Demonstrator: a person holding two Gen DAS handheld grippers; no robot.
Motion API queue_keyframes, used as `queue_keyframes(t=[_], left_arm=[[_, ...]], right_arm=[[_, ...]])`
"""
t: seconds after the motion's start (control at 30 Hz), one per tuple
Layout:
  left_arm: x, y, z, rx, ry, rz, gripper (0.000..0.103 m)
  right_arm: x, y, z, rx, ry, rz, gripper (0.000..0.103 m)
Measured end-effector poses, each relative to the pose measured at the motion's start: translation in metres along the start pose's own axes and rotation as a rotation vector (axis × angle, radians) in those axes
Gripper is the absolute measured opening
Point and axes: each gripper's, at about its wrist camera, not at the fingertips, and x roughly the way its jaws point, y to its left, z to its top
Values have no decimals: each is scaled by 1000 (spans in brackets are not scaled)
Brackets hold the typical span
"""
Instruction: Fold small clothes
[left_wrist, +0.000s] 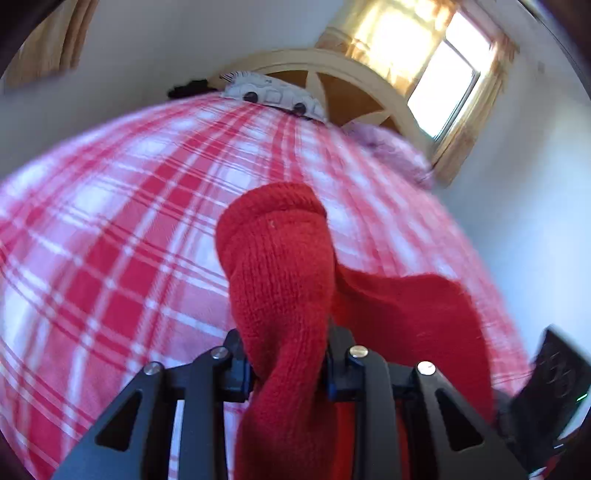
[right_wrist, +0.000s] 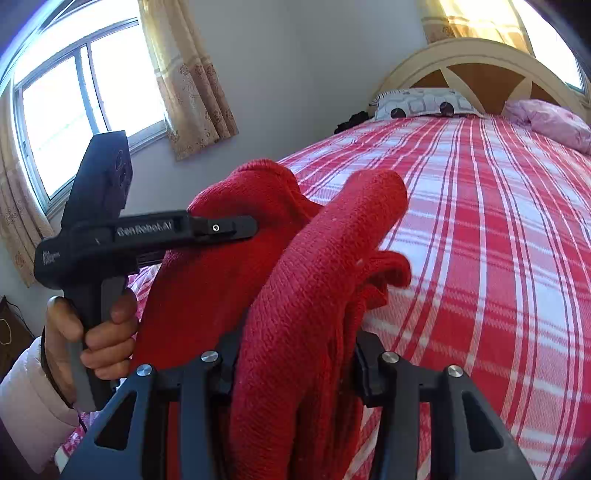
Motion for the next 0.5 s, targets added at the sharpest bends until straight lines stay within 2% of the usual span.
queue_keyframes(t=[0.07, 0.1, 0.13, 0.2, 0.23, 0.27, 0.33, 0.4, 0.43, 0.5], left_arm=[[16, 1, 3, 26, 67, 112, 38], [20, 3, 4, 27, 98, 136, 42], [18, 6, 4, 20, 100, 144, 46], [8, 11, 6, 5, 64, 183, 61], [1, 16, 7, -10, 47, 201, 65], [-5, 23, 7, -41, 53, 185, 70], [-13, 39, 7, -107, 87, 154, 71], [-27, 45, 4, -136, 54, 200, 69], [-38, 39, -2, -111, 27, 225, 69], [-46, 24, -13, -43, 22, 247, 69]], right_arm=[[22, -22, -1, 93, 81, 12, 55], [26, -34, -2, 157, 104, 34, 59], [24, -48, -5, 231, 101, 74, 62], [13, -70, -10, 347, 84, 134, 63], [7, -76, -12, 378, 78, 150, 63], [1, -81, -14, 404, 67, 167, 63], [-22, -90, -21, 461, 10, 155, 63], [-49, -94, -28, 488, -76, 122, 63], [-57, -94, -29, 482, -98, 104, 63], [-74, -85, -30, 439, -130, 45, 57]])
